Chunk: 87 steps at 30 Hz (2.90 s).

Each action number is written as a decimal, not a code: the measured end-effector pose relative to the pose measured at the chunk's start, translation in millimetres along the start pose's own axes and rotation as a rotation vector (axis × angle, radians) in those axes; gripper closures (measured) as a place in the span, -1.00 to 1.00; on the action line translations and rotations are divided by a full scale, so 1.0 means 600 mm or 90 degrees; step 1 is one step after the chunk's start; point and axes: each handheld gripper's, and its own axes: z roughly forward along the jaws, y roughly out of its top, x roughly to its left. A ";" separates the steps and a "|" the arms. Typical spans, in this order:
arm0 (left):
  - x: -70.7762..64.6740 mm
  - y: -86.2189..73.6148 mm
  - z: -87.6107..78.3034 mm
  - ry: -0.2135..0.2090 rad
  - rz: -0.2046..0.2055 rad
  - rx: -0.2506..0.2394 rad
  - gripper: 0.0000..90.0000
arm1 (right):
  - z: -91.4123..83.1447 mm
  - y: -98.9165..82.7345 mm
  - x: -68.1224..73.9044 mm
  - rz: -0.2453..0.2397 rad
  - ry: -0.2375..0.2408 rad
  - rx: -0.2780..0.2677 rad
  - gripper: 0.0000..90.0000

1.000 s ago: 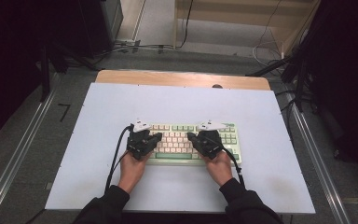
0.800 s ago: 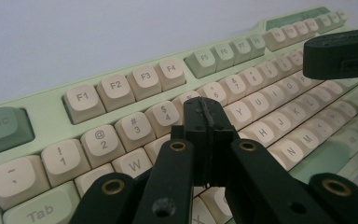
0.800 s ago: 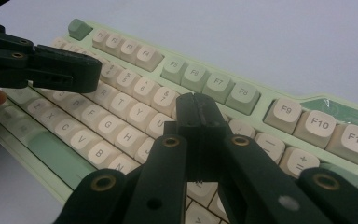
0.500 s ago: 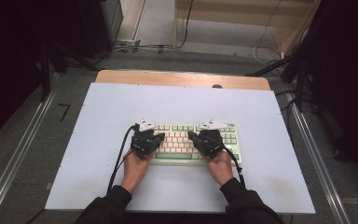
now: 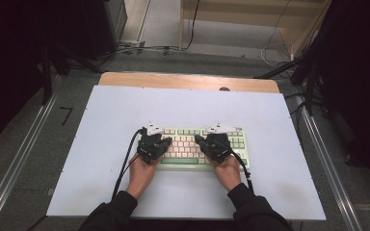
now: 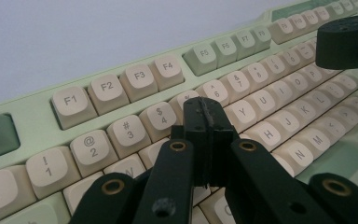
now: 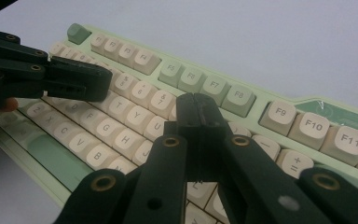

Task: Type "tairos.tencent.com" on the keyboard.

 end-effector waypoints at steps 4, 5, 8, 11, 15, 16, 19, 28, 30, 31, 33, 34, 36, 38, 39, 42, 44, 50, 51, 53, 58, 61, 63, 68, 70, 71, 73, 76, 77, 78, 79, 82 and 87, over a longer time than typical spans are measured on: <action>0.000 0.000 0.000 0.000 0.001 0.001 1.00 | 0.000 0.000 0.000 -0.001 0.000 0.000 0.94; -0.001 0.000 0.000 0.000 0.001 0.001 1.00 | 0.000 0.000 0.000 -0.001 0.000 0.000 0.94; 0.000 0.000 0.000 0.000 0.002 0.002 1.00 | 0.000 0.000 0.000 -0.001 0.000 0.001 0.94; 0.000 0.000 0.000 0.000 0.002 0.002 1.00 | 0.001 0.000 0.000 -0.001 -0.001 0.001 0.94; 0.000 0.000 0.000 0.001 0.002 0.002 1.00 | 0.001 0.000 0.000 -0.001 -0.001 0.001 0.94; 0.000 0.000 0.000 0.001 0.002 0.002 1.00 | 0.001 0.000 0.000 -0.001 0.000 0.001 0.94; 0.000 0.000 0.000 0.001 0.002 0.002 1.00 | 0.001 0.000 0.000 -0.001 -0.001 0.001 0.94; -0.002 0.001 0.000 0.003 0.002 0.007 1.00 | 0.002 -0.001 0.001 -0.004 -0.001 0.001 0.94; -0.001 0.001 0.000 0.003 0.003 0.008 1.00 | 0.002 -0.001 0.000 -0.003 -0.001 0.001 0.94; -0.002 0.001 0.001 0.003 0.002 0.009 1.00 | 0.002 -0.001 0.000 -0.002 -0.002 0.002 0.94; -0.002 0.000 0.003 0.005 0.004 0.019 1.00 | 0.002 -0.001 0.001 -0.002 -0.002 0.002 0.94; -0.002 0.000 0.003 0.006 0.005 0.018 1.00 | 0.002 -0.001 0.001 -0.003 -0.001 0.002 0.94; -0.003 0.001 0.003 0.010 0.005 0.018 1.00 | 0.002 -0.001 0.001 -0.003 -0.001 0.002 0.94; -0.006 0.001 -0.001 0.008 0.007 0.008 1.00 | 0.002 -0.001 0.001 -0.003 -0.001 0.002 0.94; -0.007 0.003 -0.004 0.003 0.007 -0.002 1.00 | 0.002 -0.001 0.001 -0.003 -0.001 0.001 0.94; -0.010 0.007 -0.014 -0.002 0.006 -0.020 1.00 | 0.002 -0.001 0.000 -0.001 -0.002 0.002 0.94; -0.009 0.008 -0.016 -0.004 0.002 -0.027 1.00 | 0.002 -0.001 0.000 0.000 -0.002 0.003 0.94; -0.004 0.007 -0.021 -0.011 -0.006 -0.025 1.00 | 0.001 -0.001 0.000 -0.002 -0.002 0.002 0.94; -0.004 0.007 -0.022 -0.012 -0.006 -0.025 1.00 | 0.001 -0.001 0.000 -0.002 -0.002 0.001 0.94; -0.004 0.007 -0.023 -0.012 -0.005 -0.026 1.00 | 0.001 -0.001 -0.001 -0.002 -0.002 0.001 0.94; -0.002 0.005 -0.026 -0.016 -0.007 -0.025 1.00 | 0.000 -0.001 0.000 -0.003 -0.003 0.002 0.94; 0.000 0.003 -0.031 -0.017 -0.010 -0.028 1.00 | 0.001 -0.001 -0.001 -0.006 -0.005 0.003 0.94; 0.001 0.002 -0.035 -0.019 -0.011 -0.028 1.00 | 0.001 -0.002 -0.002 -0.005 -0.005 0.004 0.94; 0.005 0.001 -0.039 -0.019 -0.012 -0.030 1.00 | 0.004 -0.003 -0.002 -0.006 -0.008 0.012 0.94; 0.005 -0.001 -0.039 -0.019 -0.013 -0.028 1.00 | 0.005 -0.004 -0.002 -0.006 -0.009 0.016 0.94; 0.006 -0.001 -0.039 -0.019 -0.013 -0.028 1.00 | 0.006 -0.004 -0.002 -0.007 -0.010 0.015 0.94; 0.007 -0.002 -0.039 -0.019 -0.017 -0.029 1.00 | 0.006 -0.004 -0.003 -0.007 -0.010 0.016 0.94; 0.010 -0.003 -0.042 -0.018 -0.016 -0.030 1.00 | 0.007 -0.005 -0.003 -0.007 -0.012 0.019 0.94; 0.010 -0.004 -0.042 -0.017 -0.016 -0.030 1.00 | 0.008 -0.005 -0.003 -0.007 -0.012 0.021 0.94; 0.010 -0.005 -0.043 -0.017 -0.016 -0.030 1.00 | 0.008 -0.006 -0.003 -0.008 -0.012 0.023 0.94; 0.011 -0.005 -0.043 -0.017 -0.016 -0.029 1.00 | 0.009 -0.006 -0.003 -0.007 -0.014 0.024 0.94; 0.014 -0.006 -0.045 -0.016 -0.020 -0.031 1.00 | 0.010 -0.007 -0.003 -0.009 -0.015 0.027 0.94; 0.016 -0.007 -0.045 -0.015 -0.022 -0.031 1.00 | 0.012 -0.008 -0.005 -0.009 -0.019 0.030 0.94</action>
